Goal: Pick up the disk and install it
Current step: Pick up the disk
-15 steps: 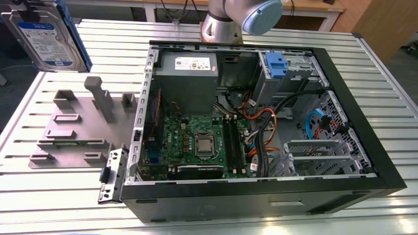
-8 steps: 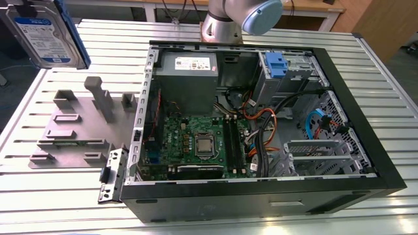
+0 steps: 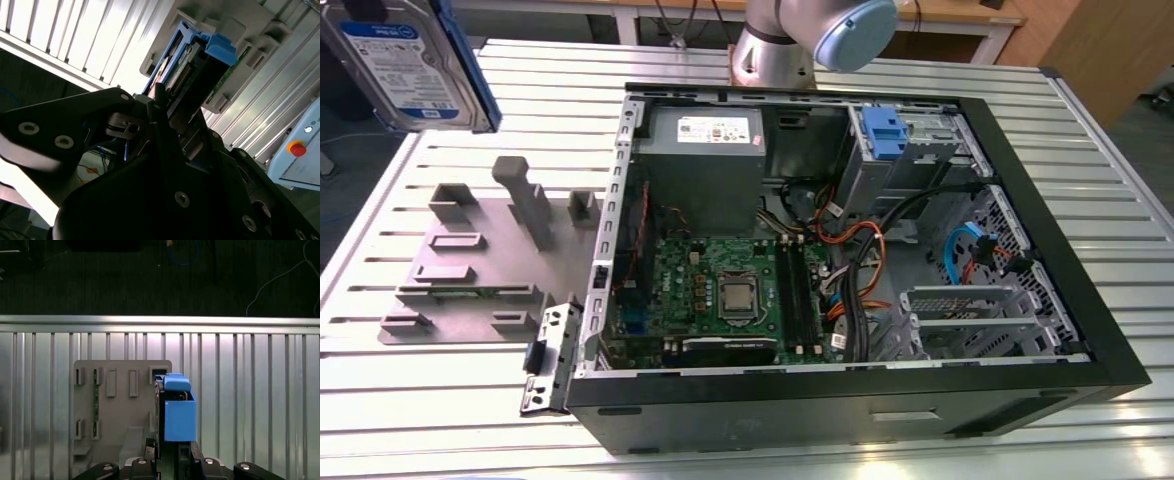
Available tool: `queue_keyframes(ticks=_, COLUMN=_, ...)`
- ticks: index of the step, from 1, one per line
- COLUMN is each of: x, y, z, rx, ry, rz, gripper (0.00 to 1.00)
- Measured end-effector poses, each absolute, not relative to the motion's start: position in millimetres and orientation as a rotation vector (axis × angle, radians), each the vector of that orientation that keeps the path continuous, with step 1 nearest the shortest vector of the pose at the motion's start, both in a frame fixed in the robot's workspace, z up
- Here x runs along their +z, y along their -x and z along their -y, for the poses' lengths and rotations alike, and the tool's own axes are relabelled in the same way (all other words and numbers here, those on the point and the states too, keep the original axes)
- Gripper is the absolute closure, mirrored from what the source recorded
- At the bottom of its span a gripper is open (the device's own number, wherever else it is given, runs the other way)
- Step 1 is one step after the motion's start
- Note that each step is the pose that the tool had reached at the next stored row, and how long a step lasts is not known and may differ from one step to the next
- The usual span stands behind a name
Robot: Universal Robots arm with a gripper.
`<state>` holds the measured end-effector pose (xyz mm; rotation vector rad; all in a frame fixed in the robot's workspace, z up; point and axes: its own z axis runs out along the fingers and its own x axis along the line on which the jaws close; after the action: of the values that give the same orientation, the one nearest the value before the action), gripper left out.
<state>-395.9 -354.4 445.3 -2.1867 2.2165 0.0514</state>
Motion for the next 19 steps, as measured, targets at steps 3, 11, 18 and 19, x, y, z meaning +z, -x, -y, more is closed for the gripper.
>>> queue_keyframes(ticks=3, x=450, y=396, z=354, rx=0.051, ry=2.187, rz=-2.216, gripper=0.65)
queue_keyframes(ticks=11, x=455, y=396, z=354, rx=0.051, ry=2.187, rz=-2.216, gripper=0.65)
queue_keyframes(ticks=18, x=458, y=396, z=354, rx=0.051, ry=2.187, rz=-2.216, gripper=0.65)
queue_keyframes(ticks=19, x=459, y=396, z=354, rx=0.051, ry=2.187, rz=-2.216, gripper=0.65)
